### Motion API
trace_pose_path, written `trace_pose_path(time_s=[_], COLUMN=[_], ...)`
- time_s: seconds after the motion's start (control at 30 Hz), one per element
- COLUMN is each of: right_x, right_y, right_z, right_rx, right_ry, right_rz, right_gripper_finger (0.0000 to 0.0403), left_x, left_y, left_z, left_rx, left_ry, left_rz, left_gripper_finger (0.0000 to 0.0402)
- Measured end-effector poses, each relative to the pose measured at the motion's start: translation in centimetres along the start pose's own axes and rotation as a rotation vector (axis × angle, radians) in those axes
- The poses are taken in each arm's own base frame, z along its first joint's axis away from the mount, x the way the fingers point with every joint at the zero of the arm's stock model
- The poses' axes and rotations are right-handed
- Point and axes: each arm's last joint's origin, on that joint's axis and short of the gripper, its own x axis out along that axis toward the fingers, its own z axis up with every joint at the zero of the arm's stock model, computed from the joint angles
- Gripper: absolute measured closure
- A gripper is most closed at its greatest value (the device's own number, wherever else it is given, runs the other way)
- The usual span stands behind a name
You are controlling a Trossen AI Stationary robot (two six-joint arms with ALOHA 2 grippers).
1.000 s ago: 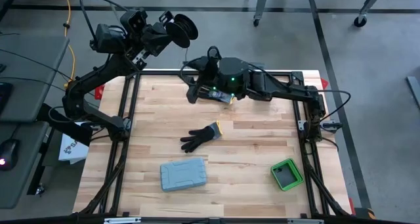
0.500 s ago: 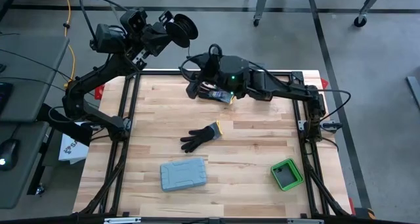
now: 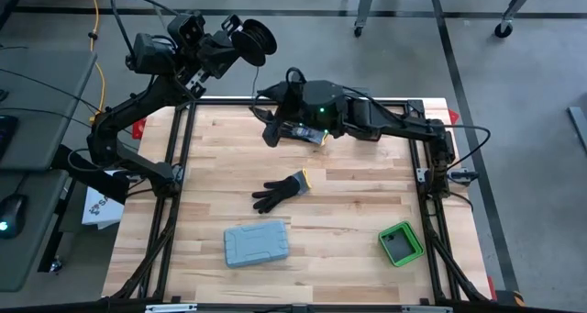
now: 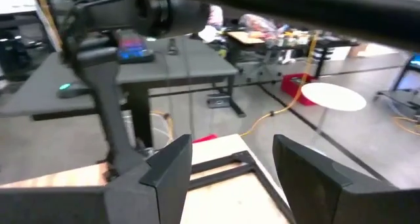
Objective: Coil cords
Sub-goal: Coil the black wire cable onto the black spool
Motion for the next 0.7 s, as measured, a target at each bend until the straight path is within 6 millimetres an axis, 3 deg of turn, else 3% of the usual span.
trace_pose_path(time_s=[0.27,0.47,0.7], right_x=[-0.02,-0.03,0.04], right_y=[-0.01,0.22,-0.16], right_z=[0.18,0.45,0.58], right_rx=[-0.014,0.017,-0.011], right_ry=[-0.018,-0.045,-0.058], right_rz=[-0.021,0.068,0.000], right_gripper_finger=[0.0197,0.0197,0.0197], left_x=[0.00,0.00,0.00], left_y=[0.00,0.02,0.03], left_z=[0.00,-0.02,-0.03], left_rx=[0.000,-0.001,-0.001], left_ry=[0.000,0.001,0.001], left_rz=[0.000,0.002,0.002], left_gripper_finger=[0.0401,0.0401,0.0400])
